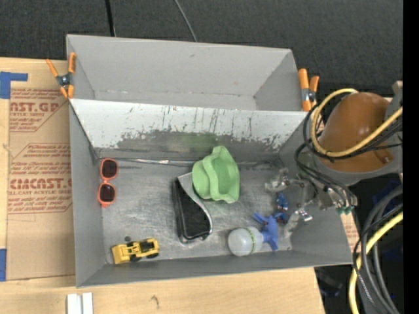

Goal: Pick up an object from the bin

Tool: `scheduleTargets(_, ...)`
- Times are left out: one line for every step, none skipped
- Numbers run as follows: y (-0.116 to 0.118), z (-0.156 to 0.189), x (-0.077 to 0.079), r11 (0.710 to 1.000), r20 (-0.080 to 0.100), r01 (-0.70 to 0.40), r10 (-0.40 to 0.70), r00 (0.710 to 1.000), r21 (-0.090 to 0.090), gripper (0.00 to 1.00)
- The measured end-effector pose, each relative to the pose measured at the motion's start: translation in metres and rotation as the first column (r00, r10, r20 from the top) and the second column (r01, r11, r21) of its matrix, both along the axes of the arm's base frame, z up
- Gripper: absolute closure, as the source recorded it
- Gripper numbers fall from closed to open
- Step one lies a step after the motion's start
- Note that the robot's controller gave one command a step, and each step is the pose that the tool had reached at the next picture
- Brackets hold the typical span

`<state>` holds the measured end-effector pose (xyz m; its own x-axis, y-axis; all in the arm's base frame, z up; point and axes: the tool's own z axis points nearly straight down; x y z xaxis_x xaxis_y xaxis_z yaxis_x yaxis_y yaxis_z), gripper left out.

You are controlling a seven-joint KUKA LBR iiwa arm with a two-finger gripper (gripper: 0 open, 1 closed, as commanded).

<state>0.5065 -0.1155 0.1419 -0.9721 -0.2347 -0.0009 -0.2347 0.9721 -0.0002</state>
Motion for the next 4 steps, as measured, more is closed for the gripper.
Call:
scheduleTargets(-0.018,-0.037,-0.01,1.0,0.001,0.02,-0.02,1.0,0.001,0.0)
scheduleTargets(-0.021,-0.045,-0.012,0.999,-0.002,0.036,-0.036,0.999,0.001,0.0)
scheduleTargets(-0.021,0.002,-0.006,0.997,-0.007,-0.075,0.075,0.997,0.003,0.0)
scheduleTargets(-0.004,0.002,-0.009,0.973,0.012,-0.229,0.229,0.973,-0.007,0.0)
